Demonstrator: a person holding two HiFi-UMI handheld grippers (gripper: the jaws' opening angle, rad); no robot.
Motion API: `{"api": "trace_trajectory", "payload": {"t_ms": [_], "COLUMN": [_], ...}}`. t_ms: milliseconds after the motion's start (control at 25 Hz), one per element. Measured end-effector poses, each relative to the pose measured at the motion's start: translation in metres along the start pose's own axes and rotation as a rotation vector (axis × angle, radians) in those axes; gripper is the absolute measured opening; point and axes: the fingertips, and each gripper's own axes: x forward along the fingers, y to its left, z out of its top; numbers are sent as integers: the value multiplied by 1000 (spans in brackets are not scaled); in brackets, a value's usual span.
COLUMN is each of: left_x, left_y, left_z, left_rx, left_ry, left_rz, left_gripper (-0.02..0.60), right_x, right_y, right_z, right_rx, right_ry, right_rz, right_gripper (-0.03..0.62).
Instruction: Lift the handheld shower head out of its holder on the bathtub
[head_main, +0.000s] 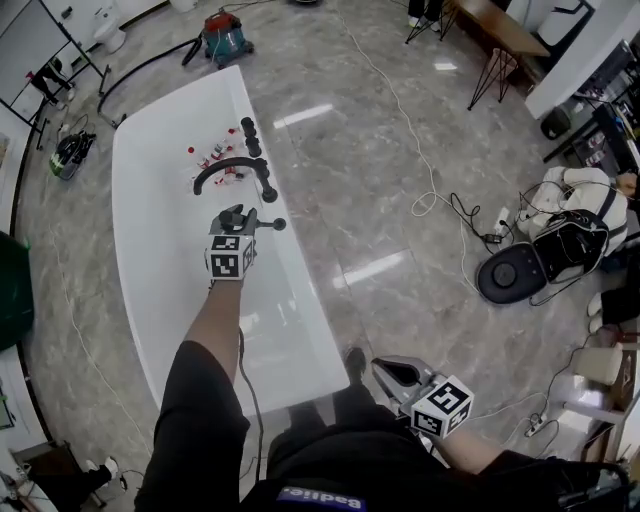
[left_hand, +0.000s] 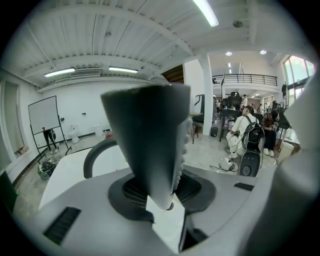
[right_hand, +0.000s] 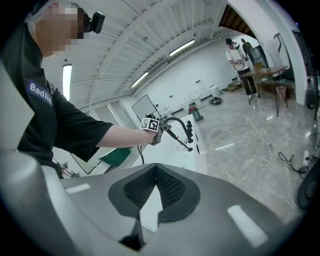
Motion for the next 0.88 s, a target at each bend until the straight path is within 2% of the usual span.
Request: {"api": "trace_trajectory", "payload": {"t_ms": [360, 480, 880], "left_x": [-94, -130, -242], "left_y": [16, 20, 43], "left_z": [21, 17, -12], "left_rx": [-28, -21, -112], "left_ry": [-111, -125, -163], "left_rz": [-31, -46, -30], "left_gripper": [115, 115, 115], "right_x": [9, 14, 23], "right_y": [62, 86, 154], "right_z": [13, 20, 41], "right_rx": [-69, -97, -175], "right_ry": [-11, -23, -55], "right_rz": [45, 57, 84], "right_gripper": [2, 2, 2]}}
